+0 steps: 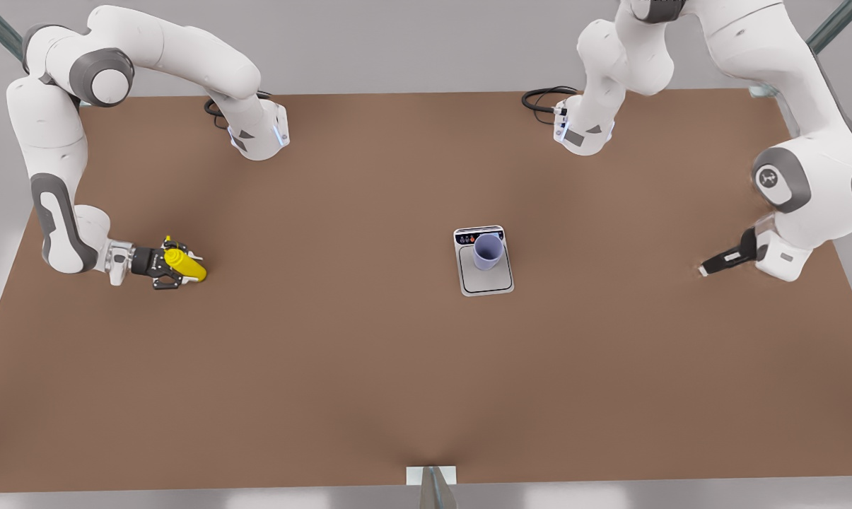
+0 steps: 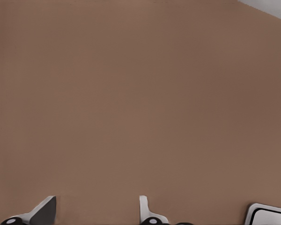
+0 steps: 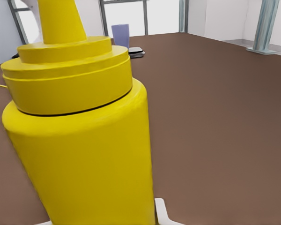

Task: Move cup to the weight, pick up sauce bottle, pour sauce

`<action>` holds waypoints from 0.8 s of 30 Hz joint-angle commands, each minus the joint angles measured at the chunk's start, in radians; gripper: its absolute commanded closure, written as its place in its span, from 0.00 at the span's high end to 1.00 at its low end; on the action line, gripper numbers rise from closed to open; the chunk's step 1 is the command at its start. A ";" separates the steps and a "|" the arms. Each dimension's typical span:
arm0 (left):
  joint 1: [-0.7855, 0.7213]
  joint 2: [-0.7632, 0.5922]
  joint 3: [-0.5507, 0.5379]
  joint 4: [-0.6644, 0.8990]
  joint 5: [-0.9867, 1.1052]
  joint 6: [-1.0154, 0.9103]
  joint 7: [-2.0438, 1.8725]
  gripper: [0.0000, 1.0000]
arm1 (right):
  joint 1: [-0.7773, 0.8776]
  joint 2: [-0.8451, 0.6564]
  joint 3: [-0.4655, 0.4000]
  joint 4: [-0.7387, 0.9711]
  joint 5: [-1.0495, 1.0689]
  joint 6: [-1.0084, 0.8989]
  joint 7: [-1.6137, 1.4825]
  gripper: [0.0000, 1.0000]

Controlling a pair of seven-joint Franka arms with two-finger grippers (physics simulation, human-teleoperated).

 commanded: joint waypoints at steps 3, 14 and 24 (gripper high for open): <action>0.428 -0.058 -0.503 0.142 0.117 -0.116 0.006 1.00 | 0.000 0.000 0.000 0.002 0.002 -0.004 0.000 0.60; 0.522 -0.080 -0.841 0.286 0.298 -0.179 -0.083 1.00 | 0.000 -0.005 0.000 0.014 0.008 -0.025 0.014 0.58; 0.522 -0.086 -0.839 0.325 0.284 -0.181 -0.072 1.00 | 0.393 -0.322 0.020 0.081 0.015 0.162 0.693 0.58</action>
